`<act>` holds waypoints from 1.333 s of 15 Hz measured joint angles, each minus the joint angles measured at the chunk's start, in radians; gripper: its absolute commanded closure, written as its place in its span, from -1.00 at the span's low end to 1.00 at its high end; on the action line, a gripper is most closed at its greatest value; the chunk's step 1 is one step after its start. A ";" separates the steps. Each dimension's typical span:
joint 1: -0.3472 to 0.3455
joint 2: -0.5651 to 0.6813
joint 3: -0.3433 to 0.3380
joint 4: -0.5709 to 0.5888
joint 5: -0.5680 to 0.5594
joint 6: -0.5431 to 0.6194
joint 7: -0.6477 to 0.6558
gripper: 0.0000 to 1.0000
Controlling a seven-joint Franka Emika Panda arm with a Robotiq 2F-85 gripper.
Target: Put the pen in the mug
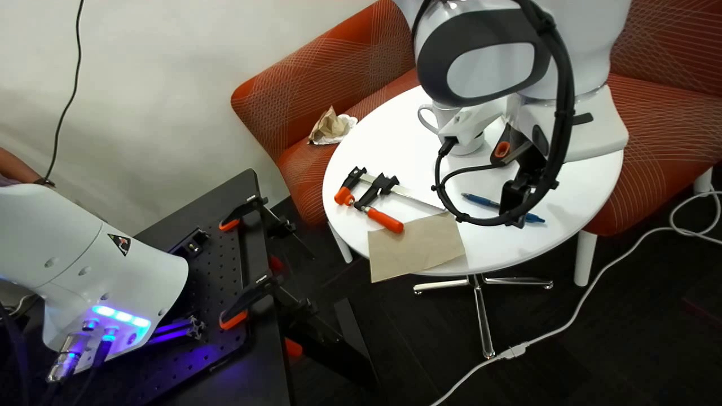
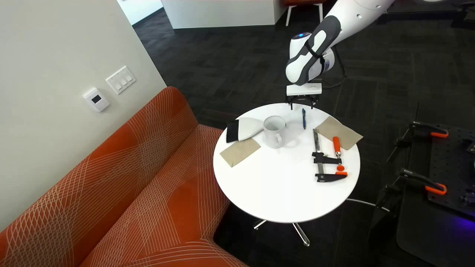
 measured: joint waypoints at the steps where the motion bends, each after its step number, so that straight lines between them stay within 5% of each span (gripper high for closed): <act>1: 0.000 0.010 -0.001 0.009 0.000 0.000 0.007 -1.00; 2: -0.001 0.019 -0.002 0.017 0.000 0.000 0.010 -0.50; 4: -0.002 0.035 -0.004 0.031 0.000 0.000 0.011 -0.31; 12: -0.003 0.056 -0.003 0.073 0.001 0.000 0.011 0.94; 20: 0.005 0.037 -0.004 0.070 0.001 0.000 0.012 0.94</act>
